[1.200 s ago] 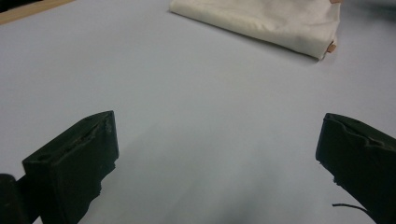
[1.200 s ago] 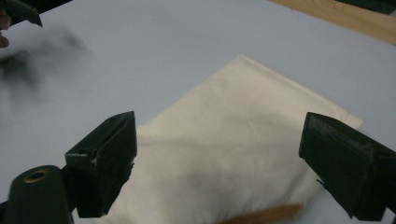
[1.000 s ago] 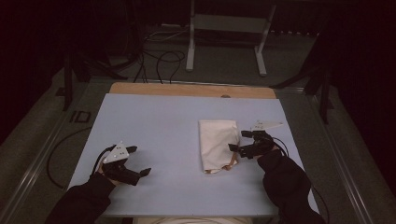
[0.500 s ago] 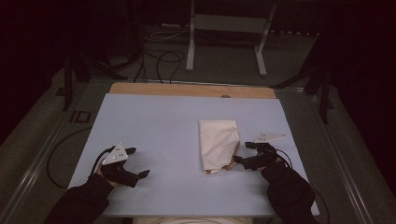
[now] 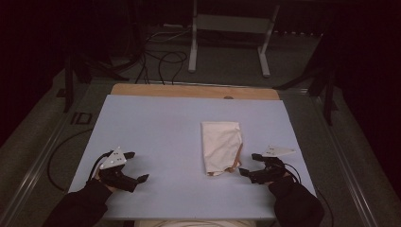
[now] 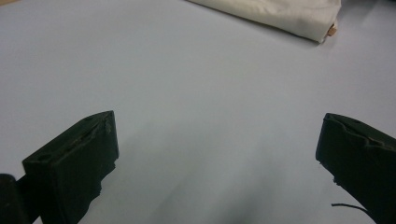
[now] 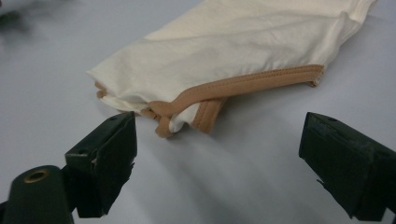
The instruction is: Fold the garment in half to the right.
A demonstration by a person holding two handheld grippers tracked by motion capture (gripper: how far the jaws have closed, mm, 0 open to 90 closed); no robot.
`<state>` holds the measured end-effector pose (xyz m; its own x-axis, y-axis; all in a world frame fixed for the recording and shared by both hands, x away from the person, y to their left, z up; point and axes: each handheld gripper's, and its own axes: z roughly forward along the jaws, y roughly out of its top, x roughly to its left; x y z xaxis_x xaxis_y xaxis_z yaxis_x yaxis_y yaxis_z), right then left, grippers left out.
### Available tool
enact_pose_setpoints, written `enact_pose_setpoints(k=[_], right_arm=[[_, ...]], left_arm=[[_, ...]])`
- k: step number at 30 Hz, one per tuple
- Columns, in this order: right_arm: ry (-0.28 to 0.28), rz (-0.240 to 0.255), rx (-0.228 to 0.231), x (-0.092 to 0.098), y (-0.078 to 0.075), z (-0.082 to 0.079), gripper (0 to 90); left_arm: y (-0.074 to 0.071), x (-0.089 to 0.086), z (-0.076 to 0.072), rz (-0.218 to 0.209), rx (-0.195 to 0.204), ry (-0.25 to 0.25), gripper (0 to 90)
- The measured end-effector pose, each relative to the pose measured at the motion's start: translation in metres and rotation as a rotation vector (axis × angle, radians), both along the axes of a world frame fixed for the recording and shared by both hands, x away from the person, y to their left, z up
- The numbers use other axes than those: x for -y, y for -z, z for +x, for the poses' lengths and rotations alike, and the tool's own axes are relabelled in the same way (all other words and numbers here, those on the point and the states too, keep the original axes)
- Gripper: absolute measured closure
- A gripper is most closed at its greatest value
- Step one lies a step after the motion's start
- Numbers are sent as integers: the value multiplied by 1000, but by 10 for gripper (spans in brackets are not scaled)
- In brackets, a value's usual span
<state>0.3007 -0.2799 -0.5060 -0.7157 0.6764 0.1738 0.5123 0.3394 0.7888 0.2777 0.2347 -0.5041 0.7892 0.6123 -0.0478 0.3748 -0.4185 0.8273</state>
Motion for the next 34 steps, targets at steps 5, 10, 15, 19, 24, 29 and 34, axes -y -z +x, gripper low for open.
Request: enact_pose_setpoints(k=[5,10,15,19,24,29,34], right_arm=[[14,21,1,4,4,-8,111],[23,-16,7,6,8,-14,110],[37,-42,25,5,9,-14,110],[40,-47,42,5,8,-14,110],[37,-43,44,5,7,-14,110],[32,-54,52,5,7,-14,110],[27,-62,50,3,6,-15,110]], left_arm=[[3,-4,-5,3,-10,-11,1],[7,-11,-11,19,-30,-38,1],[10,-18,-10,21,-45,-72,1],[12,-17,-8,59,-53,-113,1],[11,-17,-7,71,-50,-149,1],[9,-15,-8,55,-35,-149,1],[8,-12,-9,57,-27,-142,1]])
